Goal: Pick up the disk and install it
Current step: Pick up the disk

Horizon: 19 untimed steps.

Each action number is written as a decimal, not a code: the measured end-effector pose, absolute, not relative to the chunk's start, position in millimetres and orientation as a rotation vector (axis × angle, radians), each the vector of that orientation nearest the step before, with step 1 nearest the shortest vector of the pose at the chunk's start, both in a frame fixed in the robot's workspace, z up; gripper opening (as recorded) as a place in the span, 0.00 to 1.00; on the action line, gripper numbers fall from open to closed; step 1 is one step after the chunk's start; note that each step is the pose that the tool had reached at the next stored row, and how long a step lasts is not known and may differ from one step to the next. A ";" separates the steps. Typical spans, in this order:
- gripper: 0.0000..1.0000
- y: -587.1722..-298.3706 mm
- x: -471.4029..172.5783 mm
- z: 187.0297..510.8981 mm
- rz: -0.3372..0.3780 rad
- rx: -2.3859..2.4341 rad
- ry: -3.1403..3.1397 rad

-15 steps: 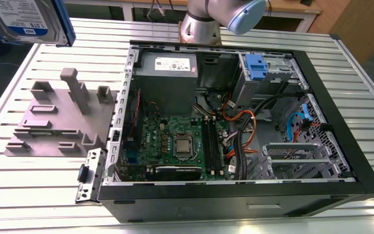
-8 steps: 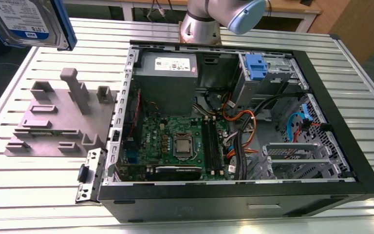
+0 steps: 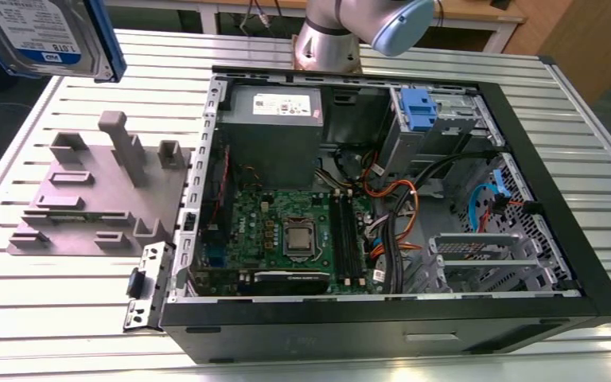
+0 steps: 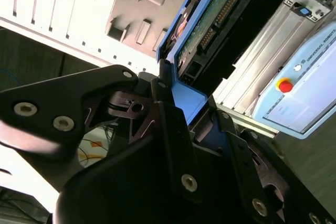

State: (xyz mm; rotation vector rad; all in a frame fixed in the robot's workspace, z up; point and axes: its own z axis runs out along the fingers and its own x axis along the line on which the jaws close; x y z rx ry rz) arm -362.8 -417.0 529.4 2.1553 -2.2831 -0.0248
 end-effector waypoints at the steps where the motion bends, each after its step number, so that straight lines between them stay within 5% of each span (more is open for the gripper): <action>1: 0.36 -417.0 -362.8 529.3 -0.025 2.176 -2.263; 19: 0.36 -417.0 -359.2 529.2 -0.025 2.211 -2.228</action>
